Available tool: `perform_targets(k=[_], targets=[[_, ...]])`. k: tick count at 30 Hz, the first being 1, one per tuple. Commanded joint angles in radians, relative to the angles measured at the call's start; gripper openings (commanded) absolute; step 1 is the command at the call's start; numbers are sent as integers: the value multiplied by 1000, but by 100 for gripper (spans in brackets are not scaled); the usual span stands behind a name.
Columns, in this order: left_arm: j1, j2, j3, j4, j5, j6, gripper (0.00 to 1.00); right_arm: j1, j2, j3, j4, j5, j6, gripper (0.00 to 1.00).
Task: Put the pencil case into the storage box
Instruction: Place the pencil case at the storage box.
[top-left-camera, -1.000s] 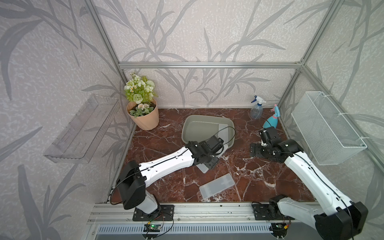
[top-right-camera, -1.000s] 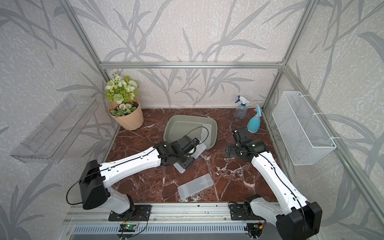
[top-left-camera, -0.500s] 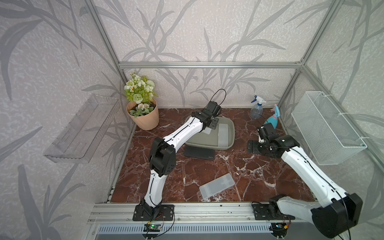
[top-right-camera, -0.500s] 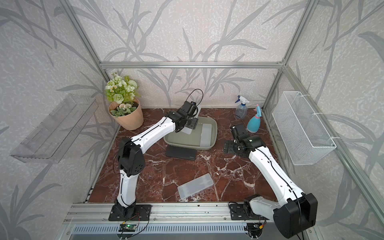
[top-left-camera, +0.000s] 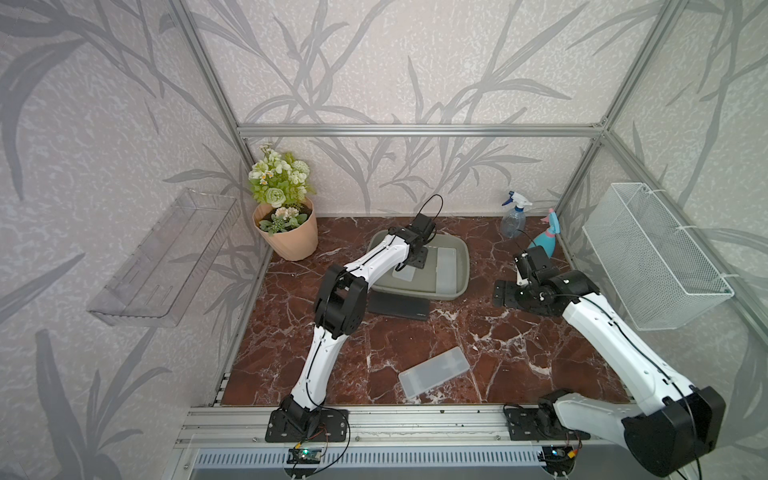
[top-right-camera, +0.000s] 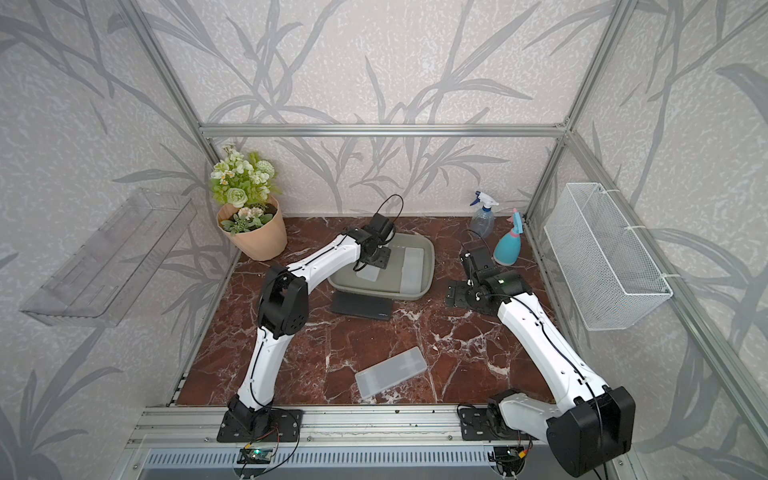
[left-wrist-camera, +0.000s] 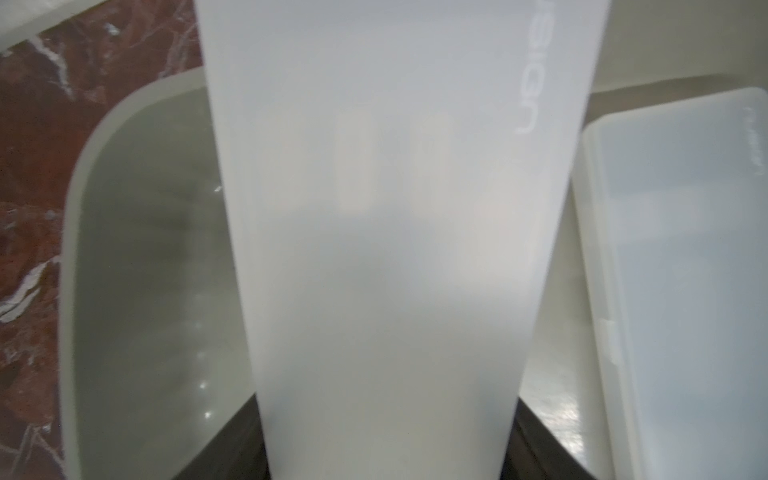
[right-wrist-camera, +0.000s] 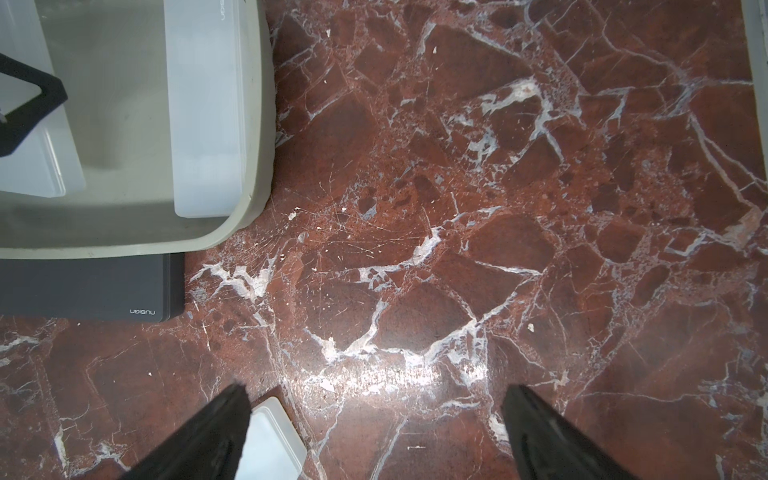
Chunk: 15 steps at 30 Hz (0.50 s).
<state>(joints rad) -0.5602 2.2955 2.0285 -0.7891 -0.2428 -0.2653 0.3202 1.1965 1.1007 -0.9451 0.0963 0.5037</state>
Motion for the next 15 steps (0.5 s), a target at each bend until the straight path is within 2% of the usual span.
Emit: perform_targets(k=[1, 4, 15], targets=[[32, 28, 61, -107, -67, -16, 56, -6, -5, 16, 2, 0, -3, 99], [44, 74, 131, -201, -88, -12, 56, -5, -1, 10, 7, -3, 1, 99], [89, 88, 97, -214, -39, -31, 59, -4, 23, 13, 14, -7, 4, 99]])
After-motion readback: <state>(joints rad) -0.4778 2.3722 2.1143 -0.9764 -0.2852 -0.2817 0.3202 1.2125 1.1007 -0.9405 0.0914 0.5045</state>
